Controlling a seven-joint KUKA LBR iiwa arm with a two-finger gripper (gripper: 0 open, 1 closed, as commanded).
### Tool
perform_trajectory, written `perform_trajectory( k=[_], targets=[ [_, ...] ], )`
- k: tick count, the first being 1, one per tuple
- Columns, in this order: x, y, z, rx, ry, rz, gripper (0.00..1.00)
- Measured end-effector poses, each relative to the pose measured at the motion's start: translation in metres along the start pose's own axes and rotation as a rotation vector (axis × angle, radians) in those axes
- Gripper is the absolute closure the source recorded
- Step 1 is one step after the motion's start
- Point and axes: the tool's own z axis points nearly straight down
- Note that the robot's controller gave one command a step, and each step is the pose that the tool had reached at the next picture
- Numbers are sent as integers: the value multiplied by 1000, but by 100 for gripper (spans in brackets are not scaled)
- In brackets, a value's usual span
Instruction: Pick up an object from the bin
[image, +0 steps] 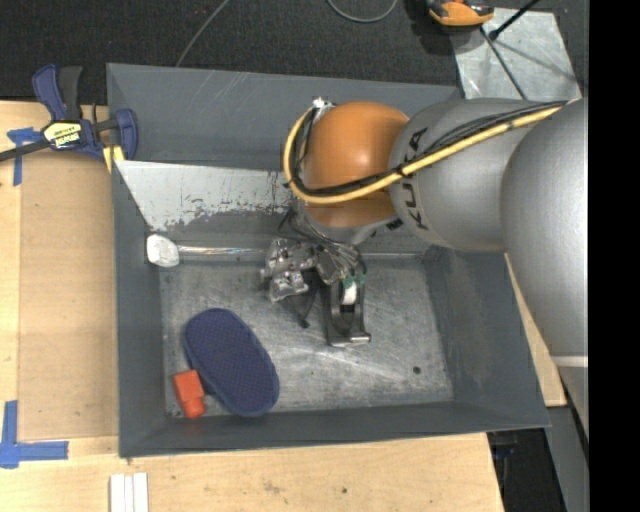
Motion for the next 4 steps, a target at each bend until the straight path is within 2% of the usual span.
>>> perform_trajectory(
  k=[1, 2, 3, 4],
  targets=[
    [1, 0, 2, -1, 3, 1, 0],
    [-4, -12, 28, -1, 2, -85, 0],
    [-10, -12, 23, 1, -24, -82, 100],
    [-17, -5, -100, 1, -6, -25, 100]
  ],
)
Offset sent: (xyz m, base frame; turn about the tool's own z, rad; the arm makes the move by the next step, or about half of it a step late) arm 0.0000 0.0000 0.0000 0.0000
